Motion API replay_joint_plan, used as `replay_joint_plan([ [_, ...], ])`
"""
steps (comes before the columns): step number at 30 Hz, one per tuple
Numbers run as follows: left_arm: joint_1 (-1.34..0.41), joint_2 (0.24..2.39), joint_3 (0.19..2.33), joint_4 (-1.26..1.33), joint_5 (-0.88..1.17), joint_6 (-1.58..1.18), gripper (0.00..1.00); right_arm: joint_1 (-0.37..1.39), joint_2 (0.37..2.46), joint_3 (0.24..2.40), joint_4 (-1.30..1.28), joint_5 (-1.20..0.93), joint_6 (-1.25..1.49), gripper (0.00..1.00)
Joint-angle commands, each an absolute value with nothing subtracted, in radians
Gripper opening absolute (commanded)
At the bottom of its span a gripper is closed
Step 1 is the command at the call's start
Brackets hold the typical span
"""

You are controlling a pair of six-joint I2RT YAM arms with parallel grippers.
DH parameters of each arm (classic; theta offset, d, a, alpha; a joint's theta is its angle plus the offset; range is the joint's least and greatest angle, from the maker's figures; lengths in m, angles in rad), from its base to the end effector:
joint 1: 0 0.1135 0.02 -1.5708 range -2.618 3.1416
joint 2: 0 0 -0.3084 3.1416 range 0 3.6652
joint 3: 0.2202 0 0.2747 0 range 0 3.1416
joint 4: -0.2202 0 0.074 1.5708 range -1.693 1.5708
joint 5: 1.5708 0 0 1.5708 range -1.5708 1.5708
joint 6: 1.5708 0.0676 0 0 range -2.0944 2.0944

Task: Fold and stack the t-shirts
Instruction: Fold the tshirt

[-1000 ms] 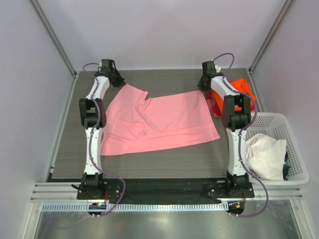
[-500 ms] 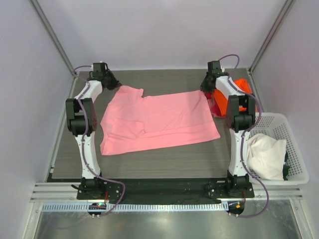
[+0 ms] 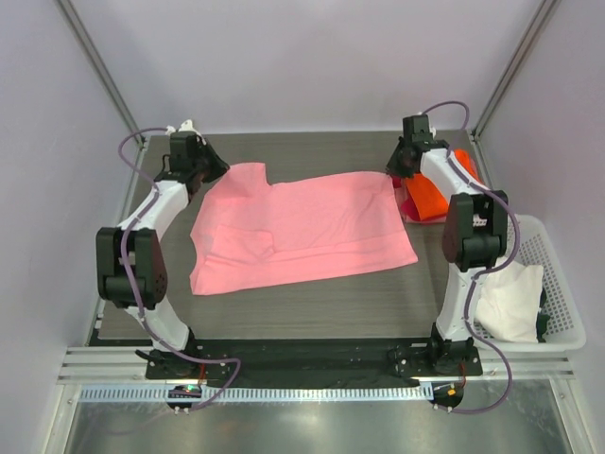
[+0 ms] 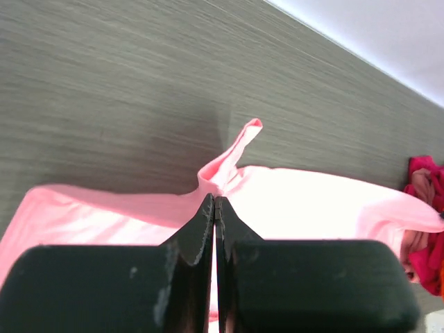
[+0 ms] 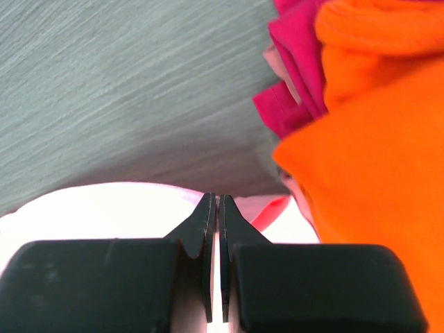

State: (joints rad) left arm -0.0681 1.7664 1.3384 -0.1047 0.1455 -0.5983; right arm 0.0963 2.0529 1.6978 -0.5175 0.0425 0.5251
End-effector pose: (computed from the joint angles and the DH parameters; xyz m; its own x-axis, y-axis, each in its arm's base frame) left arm 0.4683 -0.0418 0.2878 -0.5268 -0.5226 -0.6703 -0.1268 0.8281 -0.5460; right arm 0.5240 0.0477 0.2414 -0.6943 0.4361 -0.5726 0.3226 0.8997 0.2941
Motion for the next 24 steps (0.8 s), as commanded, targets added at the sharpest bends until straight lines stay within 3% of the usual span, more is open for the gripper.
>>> replay_joint_plan([
  [1,-0.077,1.627,1.228,-0.028,0.088,-0.557,0.0,0.098,1.956,1.64,-0.509,0.066,0.512,0.01],
  [24,-0.12,1.054,0.686,0.112,-0.075,-0.525,0.0,0.1,1.66,1.226,-0.443,0.166,0.551,0.01],
])
